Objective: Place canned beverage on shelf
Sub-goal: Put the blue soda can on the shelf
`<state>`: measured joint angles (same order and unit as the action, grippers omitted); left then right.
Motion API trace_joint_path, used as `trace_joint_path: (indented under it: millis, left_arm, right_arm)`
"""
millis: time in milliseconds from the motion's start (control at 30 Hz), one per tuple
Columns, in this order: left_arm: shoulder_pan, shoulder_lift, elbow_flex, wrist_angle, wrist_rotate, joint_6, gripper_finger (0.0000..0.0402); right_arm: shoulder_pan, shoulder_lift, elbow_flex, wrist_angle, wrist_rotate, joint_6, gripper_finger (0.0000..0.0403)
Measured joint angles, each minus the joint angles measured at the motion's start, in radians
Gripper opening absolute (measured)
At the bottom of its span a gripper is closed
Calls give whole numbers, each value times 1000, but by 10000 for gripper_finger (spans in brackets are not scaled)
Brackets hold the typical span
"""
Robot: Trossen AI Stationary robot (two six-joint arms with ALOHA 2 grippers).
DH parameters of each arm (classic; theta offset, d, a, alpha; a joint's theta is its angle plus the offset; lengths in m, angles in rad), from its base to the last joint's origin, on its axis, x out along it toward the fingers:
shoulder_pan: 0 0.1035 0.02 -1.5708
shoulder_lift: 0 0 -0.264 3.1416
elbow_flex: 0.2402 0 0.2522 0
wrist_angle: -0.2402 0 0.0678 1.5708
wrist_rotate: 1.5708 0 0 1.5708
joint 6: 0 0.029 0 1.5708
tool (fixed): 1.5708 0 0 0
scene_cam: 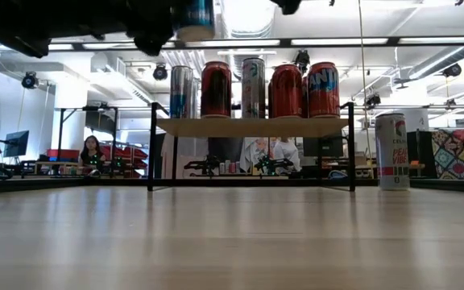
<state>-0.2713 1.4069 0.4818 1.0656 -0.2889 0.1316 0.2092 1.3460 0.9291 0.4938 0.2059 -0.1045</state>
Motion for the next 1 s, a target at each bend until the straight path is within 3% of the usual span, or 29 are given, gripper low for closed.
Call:
trace_joint_path:
  millis: [133,700,1000]
  left_arm:
    - [2,13,-2,6,-46,-6,206]
    - [3,56,49,-54,-53,-13,225]
    - [3,53,46,-57,-67,-27,284]
  right_arm:
    - [0,53,39,0,-24,3,329]
    - [-23,196,148,-20,-24,9,322]
    - [-29,190,146,-36,-60,3,205]
